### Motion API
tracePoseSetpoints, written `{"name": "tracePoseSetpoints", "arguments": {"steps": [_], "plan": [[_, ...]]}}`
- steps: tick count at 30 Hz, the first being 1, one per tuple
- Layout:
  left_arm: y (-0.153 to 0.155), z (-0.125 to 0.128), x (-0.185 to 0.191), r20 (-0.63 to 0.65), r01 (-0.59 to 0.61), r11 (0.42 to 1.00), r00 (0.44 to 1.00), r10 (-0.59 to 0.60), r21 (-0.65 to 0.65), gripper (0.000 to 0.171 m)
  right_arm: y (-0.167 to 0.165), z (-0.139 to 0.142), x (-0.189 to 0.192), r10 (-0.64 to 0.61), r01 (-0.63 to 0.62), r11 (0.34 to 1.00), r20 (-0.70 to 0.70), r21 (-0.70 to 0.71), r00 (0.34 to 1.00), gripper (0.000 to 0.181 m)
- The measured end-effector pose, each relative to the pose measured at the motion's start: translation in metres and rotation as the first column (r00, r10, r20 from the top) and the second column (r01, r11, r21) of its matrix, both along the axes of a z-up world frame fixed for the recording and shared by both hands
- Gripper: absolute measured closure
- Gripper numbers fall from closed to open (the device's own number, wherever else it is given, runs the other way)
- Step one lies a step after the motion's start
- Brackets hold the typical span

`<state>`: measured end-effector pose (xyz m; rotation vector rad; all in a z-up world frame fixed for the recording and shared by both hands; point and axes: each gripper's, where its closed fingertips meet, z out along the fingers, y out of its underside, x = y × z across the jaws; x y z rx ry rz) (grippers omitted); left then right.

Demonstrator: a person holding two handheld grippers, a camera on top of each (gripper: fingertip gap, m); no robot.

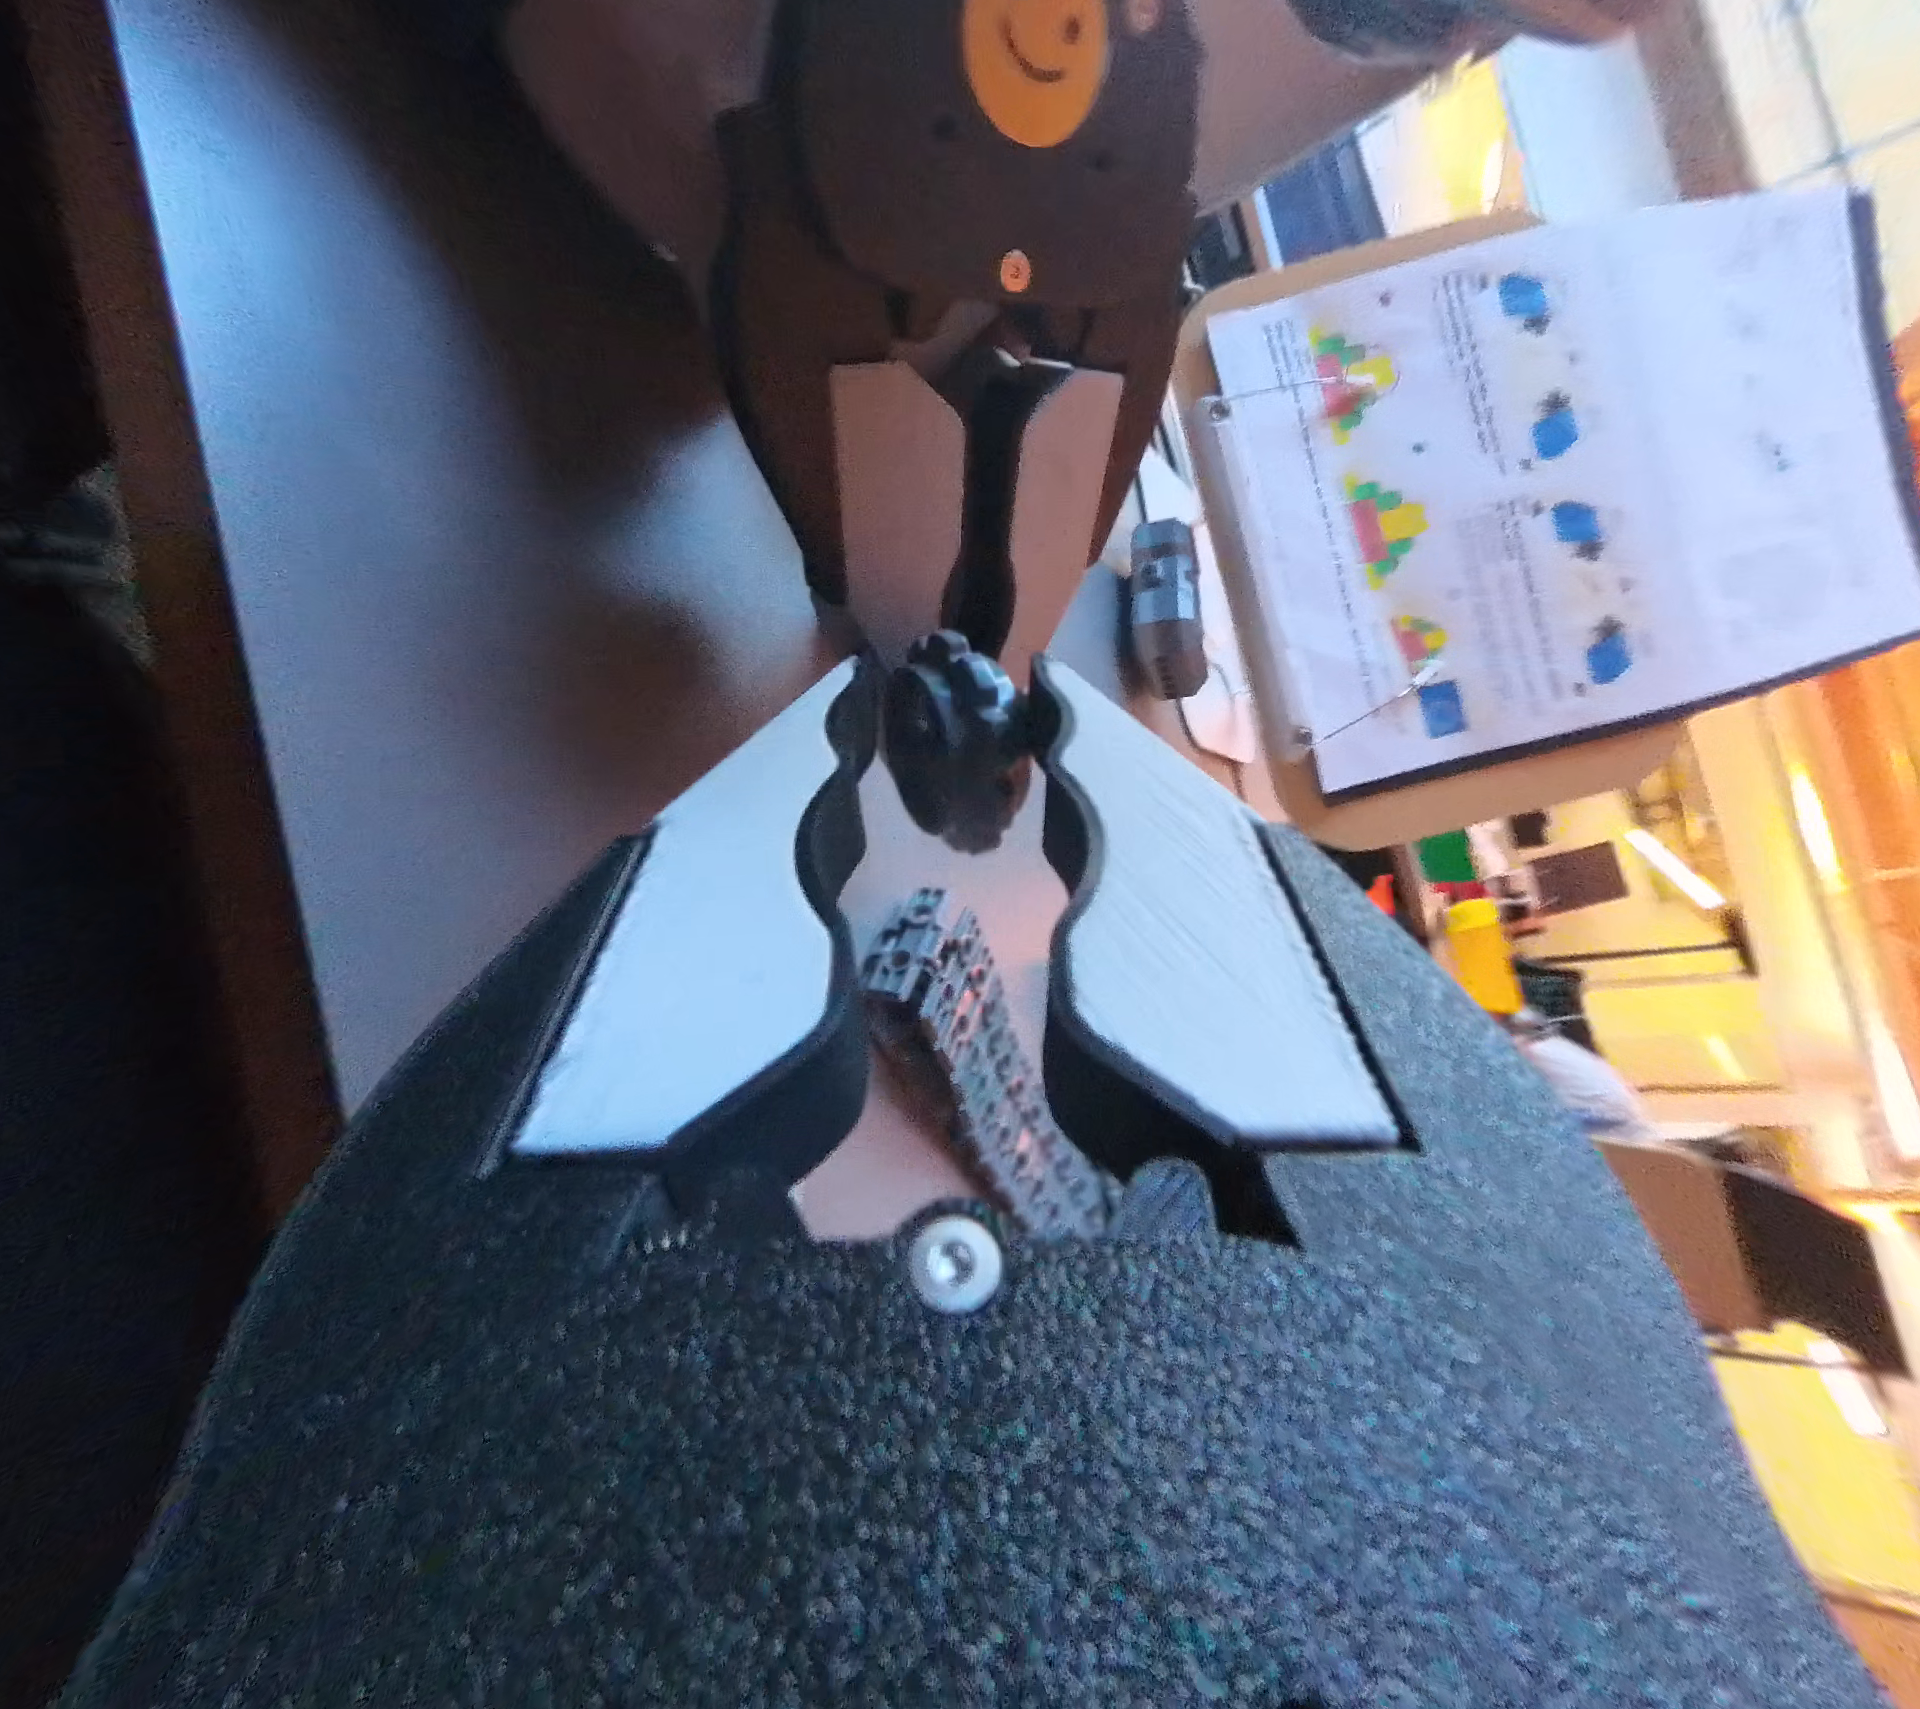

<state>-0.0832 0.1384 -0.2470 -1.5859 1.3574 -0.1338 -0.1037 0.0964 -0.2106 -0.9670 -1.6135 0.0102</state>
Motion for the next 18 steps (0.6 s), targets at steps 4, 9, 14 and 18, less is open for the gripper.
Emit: {"name": "tracePoseSetpoints", "arguments": {"steps": [4, 9, 14, 18], "plan": [[0.0, 0.004, -0.002, 0.051, 0.019, 1.0, 0.999, -0.018, -0.022, 0.17, -0.004, 0.001, 0.01, 0.0, -0.003, 0.993, -0.022, -0.121, 1.0, 0.143], [-0.005, 0.005, 0.002, 0.025, 0.049, 0.999, 0.998, -0.05, 0.023, 0.171, -0.001, 0.001, 0.014, 0.027, -0.02, 0.995, 0.072, -0.094, 0.997, 0.148], [-0.004, 0.007, -0.002, 0.062, 0.034, 0.999, 0.998, -0.033, -0.007, 0.17, 0.002, 0.006, 0.01, 0.027, -0.025, 0.999, 0.079, -0.034, 0.996, 0.161], [-0.007, 0.008, 0.0, 0.104, 0.065, 0.996, 0.993, -0.059, -0.06, 0.171, -0.002, 0.005, 0.008, 0.044, -0.039, 0.995, 0.053, -0.09, 0.998, 0.152]]}}
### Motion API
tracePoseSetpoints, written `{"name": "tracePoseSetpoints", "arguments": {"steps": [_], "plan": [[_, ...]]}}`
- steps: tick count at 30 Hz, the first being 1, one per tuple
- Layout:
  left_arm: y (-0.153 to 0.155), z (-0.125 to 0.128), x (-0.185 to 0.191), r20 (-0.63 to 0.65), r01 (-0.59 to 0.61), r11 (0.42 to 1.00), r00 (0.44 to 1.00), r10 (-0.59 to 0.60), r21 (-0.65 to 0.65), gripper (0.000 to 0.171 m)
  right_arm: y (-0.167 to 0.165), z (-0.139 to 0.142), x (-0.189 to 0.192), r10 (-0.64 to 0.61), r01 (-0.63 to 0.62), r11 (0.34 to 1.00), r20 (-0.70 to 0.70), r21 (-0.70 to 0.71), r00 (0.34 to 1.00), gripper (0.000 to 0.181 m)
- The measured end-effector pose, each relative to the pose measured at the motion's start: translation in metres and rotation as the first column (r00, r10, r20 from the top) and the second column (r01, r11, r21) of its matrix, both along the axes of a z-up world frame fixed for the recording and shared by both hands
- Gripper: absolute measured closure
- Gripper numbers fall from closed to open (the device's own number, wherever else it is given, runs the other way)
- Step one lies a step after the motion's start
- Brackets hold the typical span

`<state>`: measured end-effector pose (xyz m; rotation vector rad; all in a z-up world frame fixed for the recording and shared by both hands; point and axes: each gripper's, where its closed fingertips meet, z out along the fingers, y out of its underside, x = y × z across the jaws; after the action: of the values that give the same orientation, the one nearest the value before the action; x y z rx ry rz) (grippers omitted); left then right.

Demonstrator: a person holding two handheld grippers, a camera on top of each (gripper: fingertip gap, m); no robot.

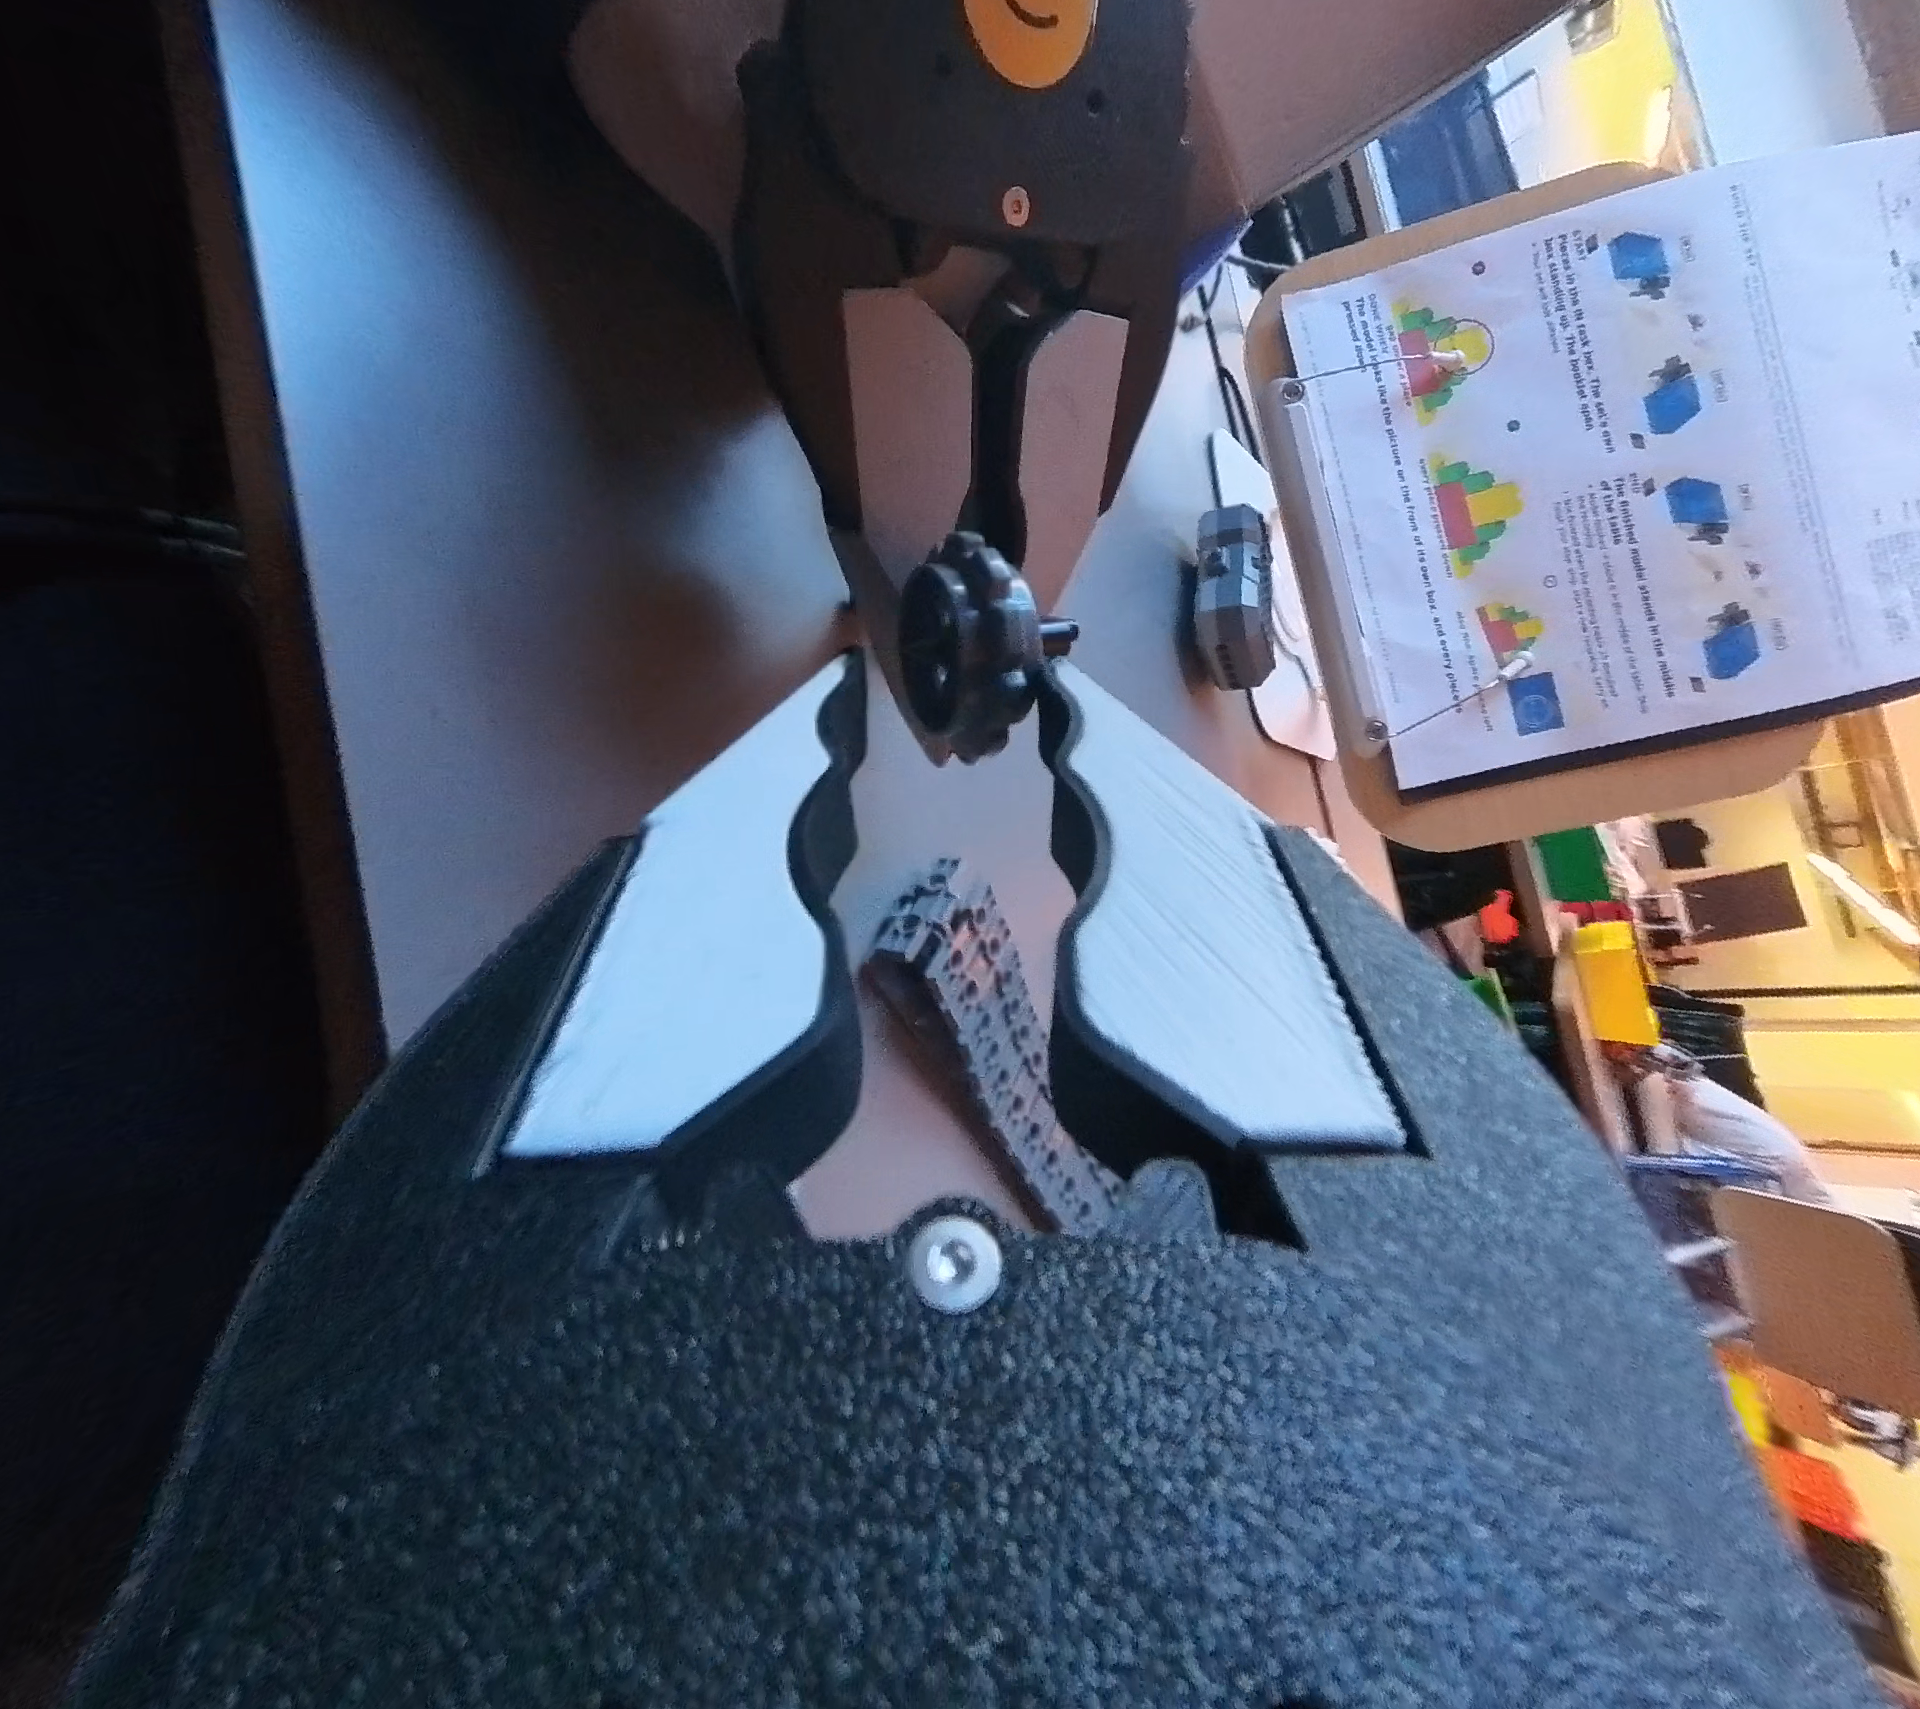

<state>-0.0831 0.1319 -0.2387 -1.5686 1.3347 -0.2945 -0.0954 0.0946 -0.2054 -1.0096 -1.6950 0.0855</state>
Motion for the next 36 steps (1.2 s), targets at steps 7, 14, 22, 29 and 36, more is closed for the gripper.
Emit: {"name": "tracePoseSetpoints", "arguments": {"steps": [7, 14, 22, 29, 36], "plan": [[-0.008, 0.002, 0.005, 0.022, 0.06, 0.998, 0.998, -0.059, -0.027, 0.171, -0.006, 0.007, 0.002, 0.066, -0.073, 0.976, -0.04, -0.204, 0.997, 0.162], [-0.004, 0.004, 0.002, 0.054, 0.028, 0.998, 0.998, -0.025, -0.06, 0.171, -0.004, 0.011, -0.004, 0.071, -0.127, 0.897, -0.147, -0.423, 0.987, 0.164], [-0.004, 0.007, 0.004, 0.139, 0.023, 0.978, 0.99, 0.006, -0.207, 0.171, 0.002, 0.018, -0.007, 0.037, -0.165, 0.818, -0.236, -0.551, 0.971, 0.162], [-0.005, 0.012, 0.006, 0.248, 0.045, 0.925, 0.967, 0.054, -0.378, 0.171, 0.007, 0.026, -0.01, 0.023, -0.202, 0.748, -0.28, -0.632, 0.96, 0.16], [-0.005, 0.013, 0.006, 0.252, 0.048, 0.925, 0.966, 0.052, -0.377, 0.171, 0.01, 0.03, -0.015, 0.019, -0.25, 0.703, -0.334, -0.666, 0.942, 0.161]]}}
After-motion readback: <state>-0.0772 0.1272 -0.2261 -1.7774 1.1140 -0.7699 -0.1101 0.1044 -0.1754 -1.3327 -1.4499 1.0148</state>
